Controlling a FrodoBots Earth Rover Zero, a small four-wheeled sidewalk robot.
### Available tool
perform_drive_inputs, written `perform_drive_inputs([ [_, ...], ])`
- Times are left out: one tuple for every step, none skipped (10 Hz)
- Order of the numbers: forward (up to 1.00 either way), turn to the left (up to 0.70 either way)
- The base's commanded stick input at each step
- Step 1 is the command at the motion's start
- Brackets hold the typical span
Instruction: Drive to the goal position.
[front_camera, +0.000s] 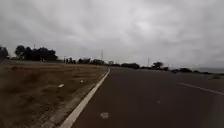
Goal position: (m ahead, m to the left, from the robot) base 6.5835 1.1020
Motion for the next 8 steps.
perform_drive_inputs([
  [0.85,0.0],
  [0.85,0.0],
  [0.85,0.0],
  [0.85,-0.1],
  [0.85,-0.26],
  [0.85,-0.25],
  [0.85,-0.21],
  [0.85,0.0],
])
